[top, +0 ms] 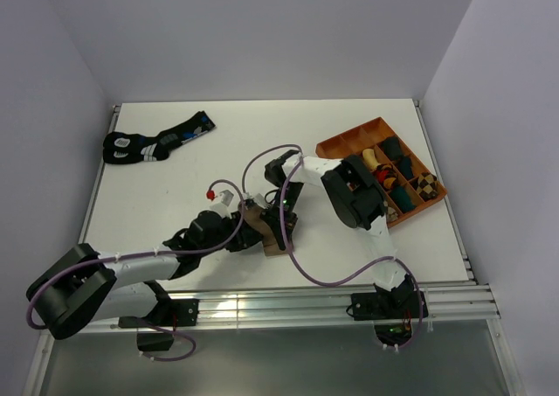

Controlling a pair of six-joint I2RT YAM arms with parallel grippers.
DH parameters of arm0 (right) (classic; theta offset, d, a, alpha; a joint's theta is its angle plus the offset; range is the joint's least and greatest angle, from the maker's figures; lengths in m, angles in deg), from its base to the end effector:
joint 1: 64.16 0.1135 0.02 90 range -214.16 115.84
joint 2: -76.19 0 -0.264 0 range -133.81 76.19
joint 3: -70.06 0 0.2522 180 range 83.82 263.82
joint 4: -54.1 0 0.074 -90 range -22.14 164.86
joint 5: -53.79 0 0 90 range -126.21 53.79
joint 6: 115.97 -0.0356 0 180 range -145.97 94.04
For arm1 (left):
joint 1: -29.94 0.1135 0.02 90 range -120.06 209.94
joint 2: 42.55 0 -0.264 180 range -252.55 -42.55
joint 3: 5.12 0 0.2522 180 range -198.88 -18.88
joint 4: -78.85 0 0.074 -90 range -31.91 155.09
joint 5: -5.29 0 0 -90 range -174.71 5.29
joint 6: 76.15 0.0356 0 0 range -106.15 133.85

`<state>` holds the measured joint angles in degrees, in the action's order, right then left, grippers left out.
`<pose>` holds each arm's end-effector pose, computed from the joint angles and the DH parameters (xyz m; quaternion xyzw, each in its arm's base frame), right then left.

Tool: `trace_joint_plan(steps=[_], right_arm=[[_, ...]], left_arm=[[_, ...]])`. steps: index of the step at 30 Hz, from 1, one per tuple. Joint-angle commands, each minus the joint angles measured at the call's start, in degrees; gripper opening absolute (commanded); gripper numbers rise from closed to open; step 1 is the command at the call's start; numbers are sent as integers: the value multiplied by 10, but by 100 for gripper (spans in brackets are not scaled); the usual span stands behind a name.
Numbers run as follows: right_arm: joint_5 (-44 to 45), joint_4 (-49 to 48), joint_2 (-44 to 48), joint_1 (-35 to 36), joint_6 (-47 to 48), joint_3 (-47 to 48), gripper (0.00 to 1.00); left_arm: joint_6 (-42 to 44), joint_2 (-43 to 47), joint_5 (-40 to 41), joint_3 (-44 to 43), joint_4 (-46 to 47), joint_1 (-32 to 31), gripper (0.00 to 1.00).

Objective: Roll the socks
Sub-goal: Roll the sock at the center of the board.

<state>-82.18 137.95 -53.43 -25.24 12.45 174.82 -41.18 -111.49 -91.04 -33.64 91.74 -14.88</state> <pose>0.2839 0.2621 0.1173 0.5180 -0.7489 -0.3846 0.1513 0.1491 -0.1537 0.1458 -0.0475 0.8529 -0.4266 0.2972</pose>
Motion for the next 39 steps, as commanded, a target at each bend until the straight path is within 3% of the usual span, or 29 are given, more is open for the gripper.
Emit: trace_joint_plan(steps=[1, 8, 18, 39], right_arm=[[42, -8, -20, -5, 11, 15, 21], [40, -8, -21, -6, 11, 15, 21], [38, -2, -19, -6, 15, 15, 21], [31, 12, -30, -7, 17, 30, 22]], left_arm=[[68, -14, 37, -6, 71, -25, 39], [103, -67, 26, 4, 169, -49, 43], [128, -135, 7, 2, 217, -69, 42], [136, -184, 4, 7, 237, -92, 40]])
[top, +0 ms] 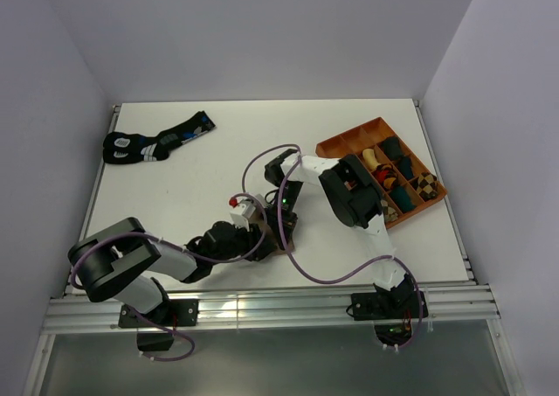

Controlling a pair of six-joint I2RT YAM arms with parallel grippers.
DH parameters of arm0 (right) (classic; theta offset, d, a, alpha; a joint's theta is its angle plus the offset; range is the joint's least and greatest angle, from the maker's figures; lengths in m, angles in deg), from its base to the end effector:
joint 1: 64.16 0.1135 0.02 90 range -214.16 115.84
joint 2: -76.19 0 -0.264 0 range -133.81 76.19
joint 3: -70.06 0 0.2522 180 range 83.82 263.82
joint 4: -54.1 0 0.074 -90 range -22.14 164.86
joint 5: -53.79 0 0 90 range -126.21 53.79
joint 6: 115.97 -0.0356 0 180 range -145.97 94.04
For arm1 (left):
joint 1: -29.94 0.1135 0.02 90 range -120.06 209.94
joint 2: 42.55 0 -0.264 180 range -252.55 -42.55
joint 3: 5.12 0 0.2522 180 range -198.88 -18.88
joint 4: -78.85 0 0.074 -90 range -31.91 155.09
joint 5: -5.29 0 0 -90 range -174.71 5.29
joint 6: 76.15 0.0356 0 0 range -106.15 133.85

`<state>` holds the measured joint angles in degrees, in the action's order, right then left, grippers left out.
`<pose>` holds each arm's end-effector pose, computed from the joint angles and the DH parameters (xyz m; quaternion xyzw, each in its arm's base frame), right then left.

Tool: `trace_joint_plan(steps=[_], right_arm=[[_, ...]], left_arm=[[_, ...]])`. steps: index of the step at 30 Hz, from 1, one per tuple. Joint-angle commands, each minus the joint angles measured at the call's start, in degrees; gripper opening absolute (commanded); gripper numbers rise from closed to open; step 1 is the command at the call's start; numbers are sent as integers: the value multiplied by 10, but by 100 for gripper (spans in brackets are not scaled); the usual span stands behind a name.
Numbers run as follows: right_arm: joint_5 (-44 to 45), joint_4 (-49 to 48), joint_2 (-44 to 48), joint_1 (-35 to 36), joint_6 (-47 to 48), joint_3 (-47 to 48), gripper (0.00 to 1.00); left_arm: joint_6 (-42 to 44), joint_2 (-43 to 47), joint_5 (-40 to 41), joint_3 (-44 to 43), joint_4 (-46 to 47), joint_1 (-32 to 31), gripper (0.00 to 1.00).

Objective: Roll the socks
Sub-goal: Roll the sock at the center of the board.

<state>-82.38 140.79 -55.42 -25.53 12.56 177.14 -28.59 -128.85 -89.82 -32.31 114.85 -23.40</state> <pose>0.2879 0.2629 0.1142 0.5074 -0.7519 -0.3852 0.1697 0.1366 -0.1889 0.1176 0.1036 0.8275 -0.4334 0.3416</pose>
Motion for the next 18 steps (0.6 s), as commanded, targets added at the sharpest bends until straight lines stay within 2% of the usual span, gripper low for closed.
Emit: trace_joint_plan(steps=[1, 5, 7, 10, 14, 18], right_arm=[[33, -16, -9, -4, 16, 7, 22], [40, -27, -4, -4, 9, 6, 22], [47, -38, 3, -4, 1, 5, 24], [56, -61, 24, -4, -14, 3, 32], [71, -92, 61, -5, -43, -11, 50], [100, -137, 107, -6, -76, -30, 59]], left_arm=[[10, -11, -7, -9, 1, -7, 38], [5, -14, -7, -35, -47, -9, 25], [0, -11, -2, -45, -87, -10, 13], [-12, -13, 0, -63, -137, -12, 1], [-46, -12, 3, -73, -176, -12, 0], [-69, -9, -7, -74, -197, -12, 0]])
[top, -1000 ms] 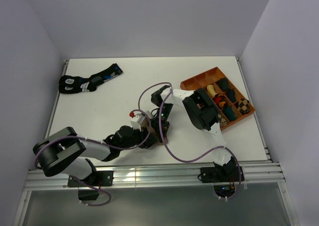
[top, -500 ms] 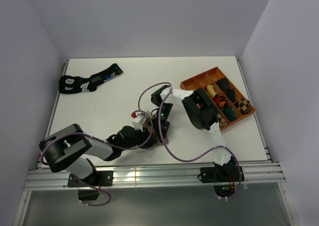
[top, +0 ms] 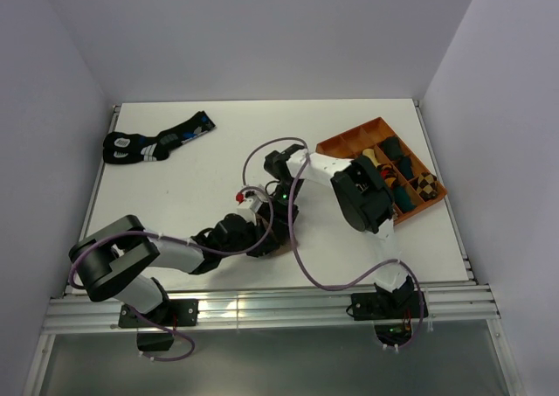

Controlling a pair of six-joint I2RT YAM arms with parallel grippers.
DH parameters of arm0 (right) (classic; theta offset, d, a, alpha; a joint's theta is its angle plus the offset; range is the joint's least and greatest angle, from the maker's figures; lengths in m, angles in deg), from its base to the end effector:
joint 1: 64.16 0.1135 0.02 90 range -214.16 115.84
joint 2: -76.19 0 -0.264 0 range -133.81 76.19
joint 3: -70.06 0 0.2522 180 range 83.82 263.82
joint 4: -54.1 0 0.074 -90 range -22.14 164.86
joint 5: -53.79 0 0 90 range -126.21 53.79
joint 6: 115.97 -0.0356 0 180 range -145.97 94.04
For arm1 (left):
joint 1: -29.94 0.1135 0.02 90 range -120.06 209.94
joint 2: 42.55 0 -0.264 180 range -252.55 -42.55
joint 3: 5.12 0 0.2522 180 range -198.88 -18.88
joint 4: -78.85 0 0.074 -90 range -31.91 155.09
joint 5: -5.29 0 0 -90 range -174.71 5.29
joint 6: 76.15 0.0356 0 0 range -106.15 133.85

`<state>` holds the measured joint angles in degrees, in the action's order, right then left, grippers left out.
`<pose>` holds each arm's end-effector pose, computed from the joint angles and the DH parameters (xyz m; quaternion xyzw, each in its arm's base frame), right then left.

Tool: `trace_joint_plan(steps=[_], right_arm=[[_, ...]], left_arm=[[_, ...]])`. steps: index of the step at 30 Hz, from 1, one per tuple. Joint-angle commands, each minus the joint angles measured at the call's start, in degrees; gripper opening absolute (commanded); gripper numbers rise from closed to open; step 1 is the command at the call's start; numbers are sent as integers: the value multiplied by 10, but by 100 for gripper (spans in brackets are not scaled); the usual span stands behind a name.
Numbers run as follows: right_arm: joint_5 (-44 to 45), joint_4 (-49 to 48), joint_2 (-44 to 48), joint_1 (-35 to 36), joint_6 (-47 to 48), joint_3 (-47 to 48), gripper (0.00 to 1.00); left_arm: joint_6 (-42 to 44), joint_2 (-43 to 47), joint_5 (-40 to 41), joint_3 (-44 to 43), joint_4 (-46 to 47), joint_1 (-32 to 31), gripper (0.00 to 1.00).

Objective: Roll the socks
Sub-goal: Roll the sock at the center of the board.

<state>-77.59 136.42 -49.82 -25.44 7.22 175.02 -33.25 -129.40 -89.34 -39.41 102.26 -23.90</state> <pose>0.2875 0.2606 0.1385 0.5123 -0.7763 -0.3452 0.1257 0.1478 -0.2071 0.1235 0.0711 0.8589 -0.4124 0.2952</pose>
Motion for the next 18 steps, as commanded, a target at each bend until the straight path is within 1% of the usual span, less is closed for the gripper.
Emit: trace_joint_plan(steps=[1, 4, 8, 11, 18], right_arm=[[58, -98, 58, -7, -28, -10, 59], [91, -128, 83, -13, -55, -23, 62], [129, -168, 122, -22, -80, -58, 64], [129, -178, 135, -36, -88, -75, 64], [142, -208, 183, -57, -87, -118, 64]], left_arm=[[-31, -4, -10, -5, -73, -7, 0], [-42, -7, -15, -3, -77, -7, 0], [-56, -16, -25, -4, -81, -7, 0], [-67, -21, -37, -8, -85, -4, 0], [-98, -13, -63, -17, -140, 17, 1]])
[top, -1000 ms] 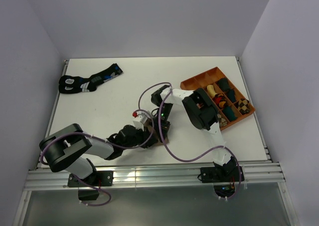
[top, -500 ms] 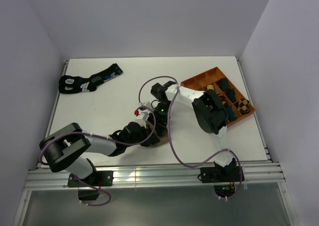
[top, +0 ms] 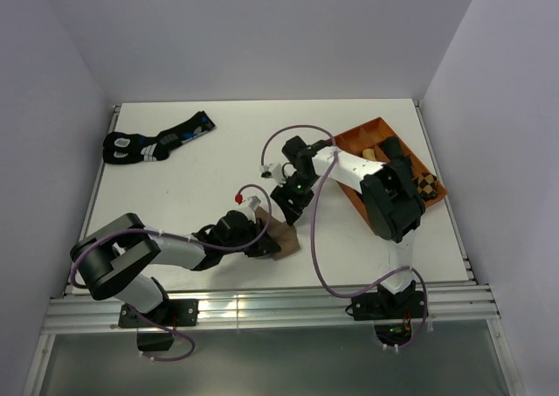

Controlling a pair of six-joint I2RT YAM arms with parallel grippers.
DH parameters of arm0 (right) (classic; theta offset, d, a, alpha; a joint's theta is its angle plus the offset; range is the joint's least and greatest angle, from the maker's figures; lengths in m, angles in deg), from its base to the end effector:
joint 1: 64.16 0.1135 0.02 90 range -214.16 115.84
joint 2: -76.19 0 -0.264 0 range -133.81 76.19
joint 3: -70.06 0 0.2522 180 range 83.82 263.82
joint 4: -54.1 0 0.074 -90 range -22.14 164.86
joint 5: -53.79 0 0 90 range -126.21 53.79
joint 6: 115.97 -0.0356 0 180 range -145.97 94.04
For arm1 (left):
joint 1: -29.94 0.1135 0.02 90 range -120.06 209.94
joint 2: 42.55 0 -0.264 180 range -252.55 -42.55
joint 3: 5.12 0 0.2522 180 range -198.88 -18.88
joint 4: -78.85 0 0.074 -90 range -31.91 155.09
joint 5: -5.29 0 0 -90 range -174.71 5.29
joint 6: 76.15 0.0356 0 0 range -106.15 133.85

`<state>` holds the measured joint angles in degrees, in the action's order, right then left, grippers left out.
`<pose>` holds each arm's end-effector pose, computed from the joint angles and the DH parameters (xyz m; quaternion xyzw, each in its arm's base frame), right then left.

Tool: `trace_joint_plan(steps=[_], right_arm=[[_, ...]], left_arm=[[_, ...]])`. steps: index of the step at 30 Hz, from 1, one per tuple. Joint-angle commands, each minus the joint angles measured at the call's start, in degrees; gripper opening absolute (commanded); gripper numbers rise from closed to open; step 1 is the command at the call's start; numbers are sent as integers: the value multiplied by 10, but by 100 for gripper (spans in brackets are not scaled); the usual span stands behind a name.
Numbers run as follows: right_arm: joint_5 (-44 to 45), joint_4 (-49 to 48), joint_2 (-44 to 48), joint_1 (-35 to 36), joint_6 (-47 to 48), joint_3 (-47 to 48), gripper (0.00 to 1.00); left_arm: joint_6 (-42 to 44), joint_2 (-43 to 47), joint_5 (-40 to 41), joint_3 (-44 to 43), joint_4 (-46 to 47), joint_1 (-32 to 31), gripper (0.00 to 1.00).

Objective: Roll the socks
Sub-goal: Roll the sock at the center of the board.

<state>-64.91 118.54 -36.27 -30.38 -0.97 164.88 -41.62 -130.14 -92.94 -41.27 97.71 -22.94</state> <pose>0.3028 0.2231 0.1768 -0.4892 0.8337 0.2516 0.0478 0.1517 -0.2089 0.1212 0.0147 0.8754 -0.4253 0.2294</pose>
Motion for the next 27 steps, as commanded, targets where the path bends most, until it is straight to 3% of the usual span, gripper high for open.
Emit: trace_joint_plan(steps=[1, 19, 27], right_arm=[[22, -34, 53, -7, -4, -22, 63], [-30, -90, 189, -4, 133, -171, 60], [15, -156, 258, 85, 180, -253, 56]], left_arm=[[-20, -5, -32, -1, -114, 13, 0], [-32, -39, -217, -41, -189, 127, 0], [-29, -90, -283, -72, -199, 146, 0]])
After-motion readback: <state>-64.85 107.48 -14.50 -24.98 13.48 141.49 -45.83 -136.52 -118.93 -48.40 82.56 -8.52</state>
